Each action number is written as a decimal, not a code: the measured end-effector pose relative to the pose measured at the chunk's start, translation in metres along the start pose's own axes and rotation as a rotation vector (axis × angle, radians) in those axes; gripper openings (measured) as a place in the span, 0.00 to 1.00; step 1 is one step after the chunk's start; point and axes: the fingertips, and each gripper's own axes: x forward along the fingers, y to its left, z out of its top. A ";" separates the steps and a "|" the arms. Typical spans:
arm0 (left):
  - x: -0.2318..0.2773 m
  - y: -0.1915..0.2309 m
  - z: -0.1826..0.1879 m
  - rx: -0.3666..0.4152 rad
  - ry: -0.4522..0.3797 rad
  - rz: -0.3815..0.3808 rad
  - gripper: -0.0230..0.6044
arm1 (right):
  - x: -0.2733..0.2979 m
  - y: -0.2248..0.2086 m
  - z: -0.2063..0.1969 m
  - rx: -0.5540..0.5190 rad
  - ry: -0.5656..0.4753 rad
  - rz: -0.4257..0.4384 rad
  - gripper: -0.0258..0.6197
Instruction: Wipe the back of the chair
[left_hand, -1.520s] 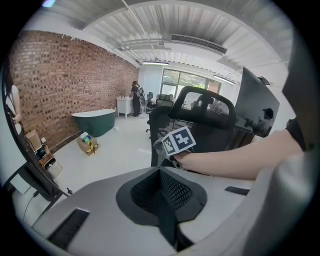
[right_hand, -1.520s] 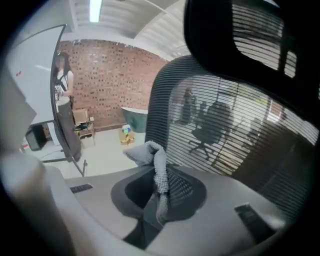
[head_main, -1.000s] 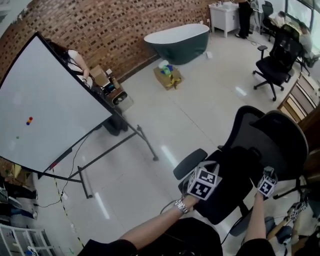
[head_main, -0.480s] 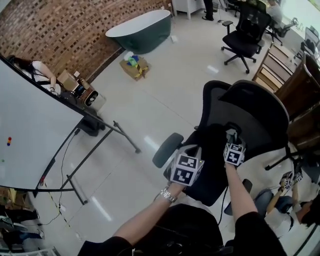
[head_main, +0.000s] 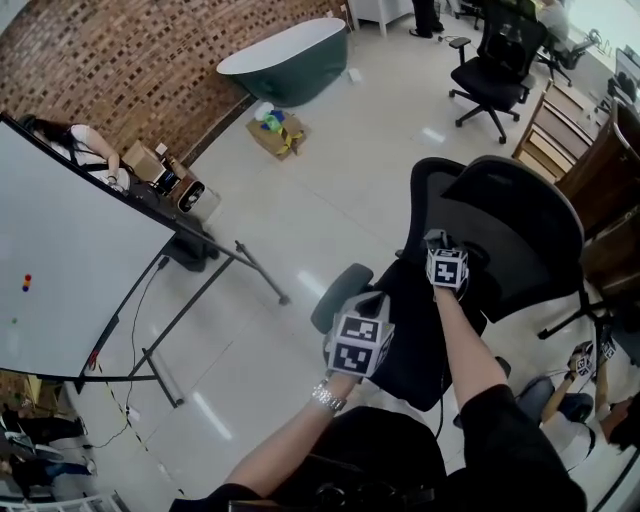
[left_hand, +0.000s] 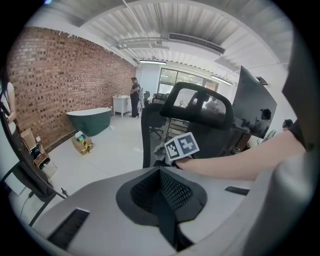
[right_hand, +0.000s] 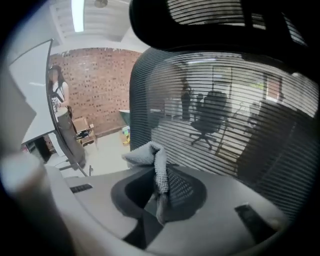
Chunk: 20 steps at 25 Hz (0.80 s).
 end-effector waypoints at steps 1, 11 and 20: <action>0.001 0.001 0.001 0.001 -0.002 -0.001 0.04 | -0.006 -0.011 -0.007 0.008 0.002 -0.016 0.10; 0.021 -0.021 0.006 0.028 -0.011 -0.084 0.04 | -0.122 -0.208 -0.153 0.240 0.155 -0.415 0.10; 0.013 -0.018 0.006 0.030 -0.024 -0.051 0.04 | -0.060 -0.083 -0.093 0.236 0.090 -0.183 0.10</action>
